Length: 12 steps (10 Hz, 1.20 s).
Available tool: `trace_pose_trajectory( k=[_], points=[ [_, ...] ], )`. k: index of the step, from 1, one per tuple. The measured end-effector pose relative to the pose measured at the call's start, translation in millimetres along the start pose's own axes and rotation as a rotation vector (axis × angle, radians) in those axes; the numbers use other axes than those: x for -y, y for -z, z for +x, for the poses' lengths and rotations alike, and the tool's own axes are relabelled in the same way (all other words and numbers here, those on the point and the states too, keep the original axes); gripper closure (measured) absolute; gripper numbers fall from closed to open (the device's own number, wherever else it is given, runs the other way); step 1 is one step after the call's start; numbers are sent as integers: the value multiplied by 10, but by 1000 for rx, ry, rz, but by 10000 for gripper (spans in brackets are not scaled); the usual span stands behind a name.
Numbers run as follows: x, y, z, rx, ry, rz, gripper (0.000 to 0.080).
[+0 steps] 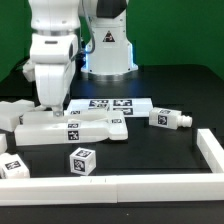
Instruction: Assemble chair
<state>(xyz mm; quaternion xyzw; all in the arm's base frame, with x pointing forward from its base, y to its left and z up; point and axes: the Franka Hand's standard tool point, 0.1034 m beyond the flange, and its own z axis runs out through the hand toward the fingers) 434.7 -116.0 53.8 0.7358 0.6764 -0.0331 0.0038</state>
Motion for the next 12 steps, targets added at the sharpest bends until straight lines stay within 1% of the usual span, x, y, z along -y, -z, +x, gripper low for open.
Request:
trace_pose_trajectory(
  k=[1,2,6,7,8,9,10,12],
  points=[
    [-46,51,11,2,-9,-5,151],
    [-32,26,6,1,-11,-1,150],
    [-13,18,-14,1,-8,4,150],
    [75,19,-107,4,15,17,150],
    [218,86,-198,12,83,25,150],
    [351,123,-248,9,193,25,150],
    [448,134,-298,2,225,29,150],
    [433,114,-293,2,190,33,150]
  ],
)
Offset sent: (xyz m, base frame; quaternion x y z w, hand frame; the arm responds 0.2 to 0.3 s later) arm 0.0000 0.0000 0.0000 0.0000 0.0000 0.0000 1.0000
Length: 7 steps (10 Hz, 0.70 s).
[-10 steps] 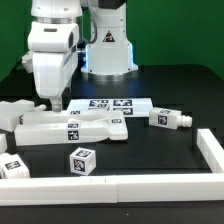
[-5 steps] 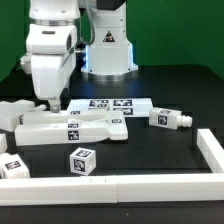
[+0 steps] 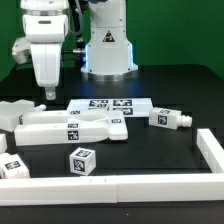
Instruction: Assemble chair
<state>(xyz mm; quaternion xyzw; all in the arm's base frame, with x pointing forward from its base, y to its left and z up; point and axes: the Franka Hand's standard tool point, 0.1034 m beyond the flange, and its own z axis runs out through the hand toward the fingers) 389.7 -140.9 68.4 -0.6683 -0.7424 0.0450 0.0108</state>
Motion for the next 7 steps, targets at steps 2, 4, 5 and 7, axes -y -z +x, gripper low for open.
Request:
trace_pose_trajectory(
  k=[2,4,5,7],
  points=[
    [17,-6,-14,-1,18,2,150],
    [214,-59,-206,-13,151,37,150],
    [272,-61,-298,-12,305,43,150],
    [453,-93,-417,-40,463,47,150]
  ],
)
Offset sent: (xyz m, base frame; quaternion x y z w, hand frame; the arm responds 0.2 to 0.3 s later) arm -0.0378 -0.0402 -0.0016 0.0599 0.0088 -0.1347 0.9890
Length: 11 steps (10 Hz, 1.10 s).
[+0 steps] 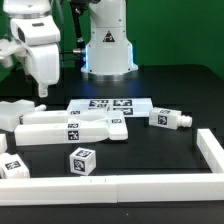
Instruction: Assemble chair
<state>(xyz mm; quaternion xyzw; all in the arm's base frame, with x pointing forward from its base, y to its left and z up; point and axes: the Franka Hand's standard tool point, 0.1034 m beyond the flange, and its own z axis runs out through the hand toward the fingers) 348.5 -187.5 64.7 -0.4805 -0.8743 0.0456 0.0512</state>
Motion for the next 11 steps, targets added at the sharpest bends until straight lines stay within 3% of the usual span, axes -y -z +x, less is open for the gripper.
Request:
trace_pose_trajectory(
  k=[3,6,9,11],
  points=[
    [20,-28,6,-7,26,8,150],
    [222,-205,-105,-71,269,40,150],
    [243,-228,-118,-102,288,59,150],
    [248,-412,-64,-118,265,78,150]
  ],
)
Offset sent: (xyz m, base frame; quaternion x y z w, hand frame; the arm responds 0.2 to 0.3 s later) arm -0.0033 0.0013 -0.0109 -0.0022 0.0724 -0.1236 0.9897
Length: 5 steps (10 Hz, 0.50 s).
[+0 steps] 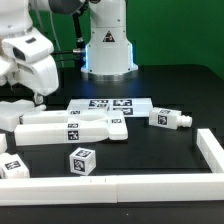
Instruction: Assemble chair
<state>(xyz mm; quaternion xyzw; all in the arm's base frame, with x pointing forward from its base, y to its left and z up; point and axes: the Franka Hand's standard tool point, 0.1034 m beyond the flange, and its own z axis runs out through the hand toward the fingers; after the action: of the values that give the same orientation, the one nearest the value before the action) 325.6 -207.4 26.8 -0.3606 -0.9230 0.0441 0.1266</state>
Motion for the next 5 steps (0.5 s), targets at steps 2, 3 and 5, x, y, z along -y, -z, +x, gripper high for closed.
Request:
trace_pose_trajectory(
  k=[2,3,5],
  points=[
    [-12,-40,-18,-5,-14,2,150],
    [-15,-40,-18,-5,-16,2,150],
    [-14,-25,-41,-2,-17,1,150]
  ],
)
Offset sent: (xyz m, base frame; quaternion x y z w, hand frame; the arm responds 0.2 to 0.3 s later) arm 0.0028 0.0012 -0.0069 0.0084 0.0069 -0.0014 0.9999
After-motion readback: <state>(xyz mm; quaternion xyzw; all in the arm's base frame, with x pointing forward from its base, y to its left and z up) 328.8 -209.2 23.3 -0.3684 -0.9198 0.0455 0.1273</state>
